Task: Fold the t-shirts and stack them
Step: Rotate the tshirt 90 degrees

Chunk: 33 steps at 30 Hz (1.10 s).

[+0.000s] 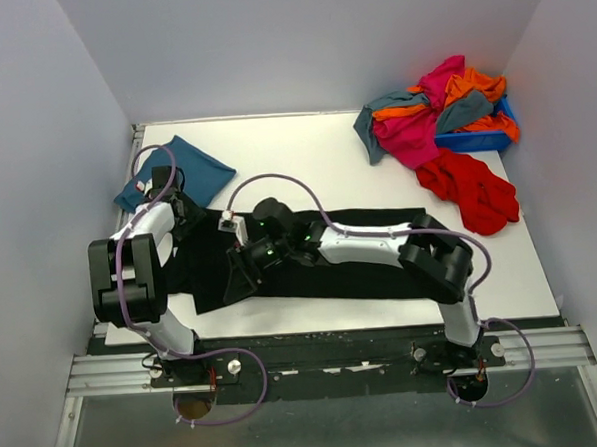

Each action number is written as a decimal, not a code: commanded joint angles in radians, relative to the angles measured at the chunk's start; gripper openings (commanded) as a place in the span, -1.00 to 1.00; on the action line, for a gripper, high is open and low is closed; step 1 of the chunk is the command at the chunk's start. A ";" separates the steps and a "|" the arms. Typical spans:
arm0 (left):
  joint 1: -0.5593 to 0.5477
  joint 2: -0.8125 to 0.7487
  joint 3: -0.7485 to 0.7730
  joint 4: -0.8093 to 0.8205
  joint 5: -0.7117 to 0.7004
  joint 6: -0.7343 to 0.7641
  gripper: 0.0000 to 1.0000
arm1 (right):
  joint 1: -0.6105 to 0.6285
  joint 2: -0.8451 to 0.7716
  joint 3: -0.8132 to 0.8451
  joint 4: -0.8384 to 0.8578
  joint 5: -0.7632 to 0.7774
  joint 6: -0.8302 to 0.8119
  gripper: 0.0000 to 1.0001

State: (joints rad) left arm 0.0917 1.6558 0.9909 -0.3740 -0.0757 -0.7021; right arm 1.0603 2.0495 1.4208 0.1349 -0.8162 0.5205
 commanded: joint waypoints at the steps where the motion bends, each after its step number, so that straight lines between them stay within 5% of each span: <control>1: -0.001 -0.117 -0.017 -0.023 0.040 0.007 0.21 | -0.088 -0.161 -0.164 -0.003 0.096 -0.017 0.17; 6: -0.046 -0.299 -0.115 -0.026 0.004 -0.042 0.21 | -0.218 -0.403 -0.385 -0.133 0.347 -0.028 -0.21; 9: -0.067 -0.414 -0.198 -0.028 -0.025 -0.109 0.11 | -0.226 -0.534 -0.450 -0.326 0.631 -0.068 -0.99; 11: -0.089 -0.496 -0.271 0.010 -0.035 -0.155 -0.18 | -0.227 -0.592 -0.489 -0.412 0.791 -0.048 -0.99; 14: -0.130 -0.603 -0.389 0.084 -0.045 -0.246 -1.00 | -0.240 -0.647 -0.537 -0.558 1.026 0.048 -0.99; 20: -0.142 -0.608 -0.485 0.159 -0.081 -0.349 -1.00 | -0.338 -0.690 -0.594 -0.725 1.221 0.197 -0.99; 27: -0.150 -0.490 -0.486 0.228 -0.093 -0.410 -1.00 | -0.508 -0.620 -0.603 -0.771 1.178 0.216 -0.99; 33: -0.196 -0.380 -0.497 0.299 -0.098 -0.461 -1.00 | -0.530 -0.528 -0.591 -0.863 1.145 0.341 -0.99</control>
State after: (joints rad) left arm -0.0689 1.2079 0.5007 -0.1467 -0.1467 -1.1065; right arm 0.5392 1.4776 0.8165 -0.6270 0.3248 0.7502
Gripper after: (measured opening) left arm 0.005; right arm 0.011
